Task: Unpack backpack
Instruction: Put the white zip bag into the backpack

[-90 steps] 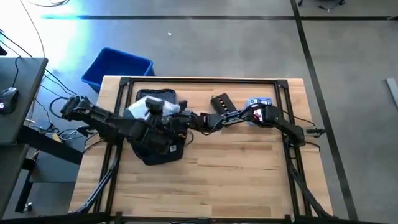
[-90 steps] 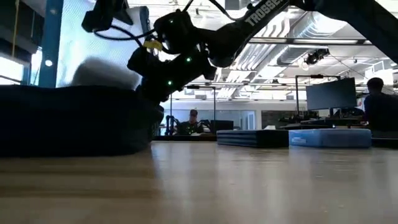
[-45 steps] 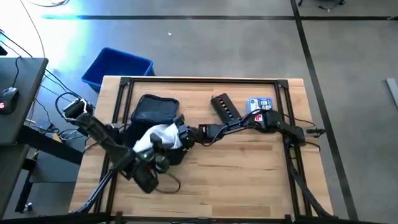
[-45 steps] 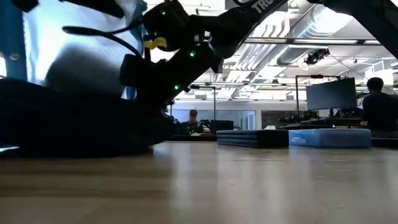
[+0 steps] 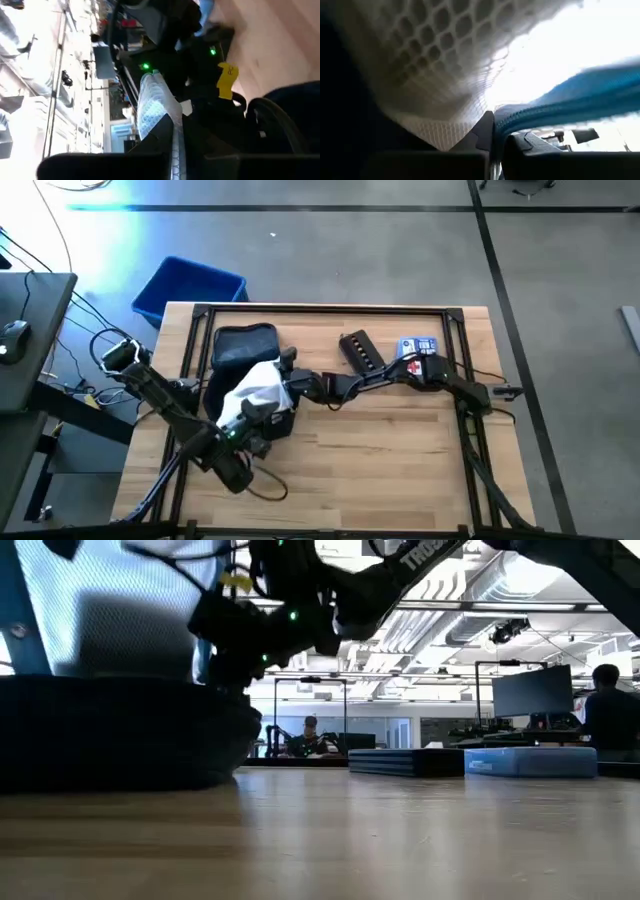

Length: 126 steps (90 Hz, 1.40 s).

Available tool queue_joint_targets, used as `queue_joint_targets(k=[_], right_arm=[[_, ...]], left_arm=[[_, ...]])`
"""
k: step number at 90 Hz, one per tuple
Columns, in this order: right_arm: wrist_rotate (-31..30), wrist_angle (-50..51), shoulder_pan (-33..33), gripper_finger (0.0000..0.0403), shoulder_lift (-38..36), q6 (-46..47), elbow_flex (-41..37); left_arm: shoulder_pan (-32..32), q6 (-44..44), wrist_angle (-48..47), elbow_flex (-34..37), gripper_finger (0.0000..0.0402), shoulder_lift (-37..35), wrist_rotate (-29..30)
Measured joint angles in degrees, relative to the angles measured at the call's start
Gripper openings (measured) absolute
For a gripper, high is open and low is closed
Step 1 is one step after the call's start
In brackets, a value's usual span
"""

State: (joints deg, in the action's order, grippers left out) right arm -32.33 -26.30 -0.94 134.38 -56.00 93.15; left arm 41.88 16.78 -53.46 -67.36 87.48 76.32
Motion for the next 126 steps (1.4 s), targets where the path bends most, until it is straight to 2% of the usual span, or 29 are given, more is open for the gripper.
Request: queue_joint_targets(k=[8, 26, 53, 63, 72, 82, 95, 104, 118, 126], right_arm=[[0.82, 5.62, 0.49, 0.0000, 1.28, -1.37, 0.02], [6.86, 18.78, 0.15, 0.0000, 2.21, 0.24, 0.19], [8.10, 29.06, -2.80, 0.0000, 1.86, 1.29, 0.33], [8.43, 32.28, -5.73, 0.0000, 1.56, 1.28, 0.32], [8.36, 34.22, -8.47, 0.0000, 0.87, 1.58, 0.21], [8.37, 35.67, -10.71, 0.0000, 0.13, 3.35, 0.06], [7.24, 39.18, -11.70, 0.0000, -0.46, 5.51, -0.01], [7.06, 42.26, -10.95, 0.0000, -0.63, 8.00, 0.09], [3.32, 46.11, -9.03, 0.0000, -0.65, 9.70, 0.06], [2.27, 47.73, -8.45, 0.0000, -0.81, 9.87, 0.06]], left_arm=[[-2.07, -2.21, -1.15, 1.09, 0.0000, 0.11, -4.48], [-3.69, -10.64, -0.50, 2.07, 0.0000, 2.53, -17.26], [-2.11, -29.63, 4.05, -0.18, 0.0000, 10.05, -27.64], [-0.48, -30.13, 9.61, -2.54, 0.0000, 11.54, -29.35], [1.15, -29.75, 14.55, -5.19, 0.0000, 11.74, -26.69], [2.49, -29.12, 15.58, -8.79, 0.0002, 11.73, -25.21], [2.80, -27.83, 15.72, -12.93, 0.0017, 11.70, -38.56], [3.15, -29.63, 16.21, -14.51, 0.0026, 11.68, -44.30], [4.93, -31.65, 13.44, -16.57, 0.0030, 11.65, -46.88], [6.22, -32.90, 9.61, -17.62, 0.0030, 11.65, -45.35]])
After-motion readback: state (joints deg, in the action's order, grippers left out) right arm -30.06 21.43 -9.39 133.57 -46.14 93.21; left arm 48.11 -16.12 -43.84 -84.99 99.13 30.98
